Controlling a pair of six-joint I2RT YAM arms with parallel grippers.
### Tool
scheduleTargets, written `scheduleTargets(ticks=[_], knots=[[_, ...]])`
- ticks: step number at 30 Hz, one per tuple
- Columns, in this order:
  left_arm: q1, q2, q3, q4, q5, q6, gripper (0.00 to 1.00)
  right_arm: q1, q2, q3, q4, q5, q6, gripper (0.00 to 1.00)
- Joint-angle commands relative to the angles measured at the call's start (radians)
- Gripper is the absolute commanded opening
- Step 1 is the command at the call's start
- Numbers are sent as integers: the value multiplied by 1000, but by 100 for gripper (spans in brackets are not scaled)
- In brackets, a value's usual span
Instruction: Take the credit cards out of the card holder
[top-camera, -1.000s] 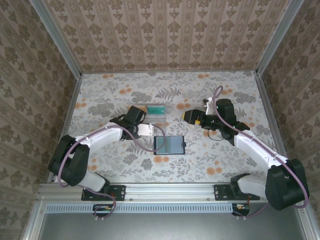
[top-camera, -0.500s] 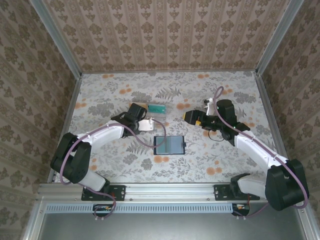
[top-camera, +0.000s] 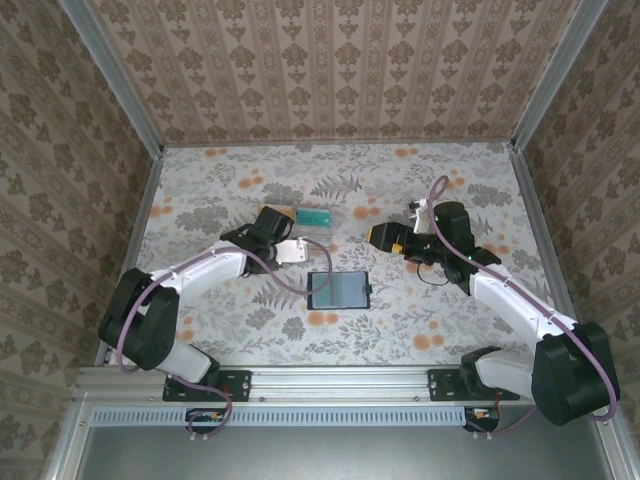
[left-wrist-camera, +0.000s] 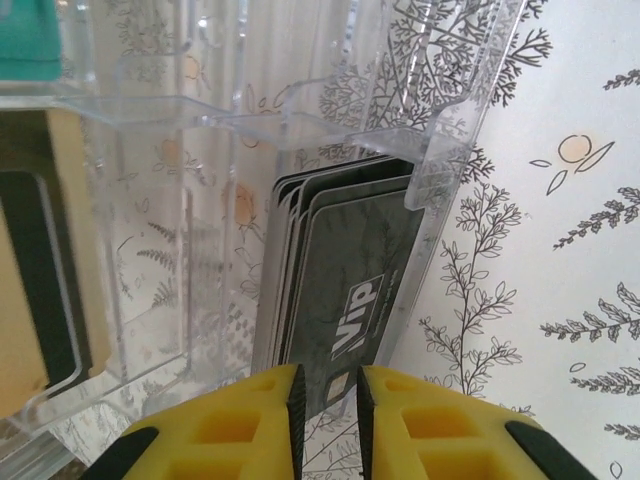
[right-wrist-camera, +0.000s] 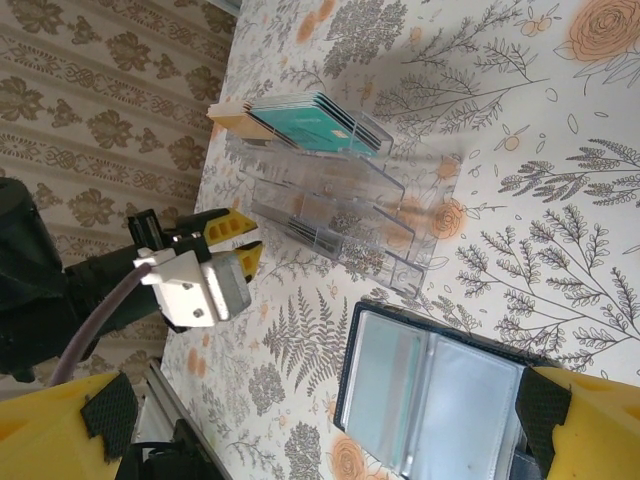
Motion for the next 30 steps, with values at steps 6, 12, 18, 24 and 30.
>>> scheduleTargets(ticks=[6,12,18,24,30], knots=[[-9,-118,53,-58,-44,-248,85,0,-11,-2,-8,-12,2,100],[-10,-231,62,-52,-81,-491,100,59,-2,17,-89,74,-45,100],[16,-360,54,-35,-135,-771,100,155,23,57,-183,199,-90,100],[188,-496,60,-128,-21,-1206,100,278,52,84,-236,381,-140,100],[237,-581,-19,-147,201,-1381,94,327,134,96,-246,397,-149,84]])
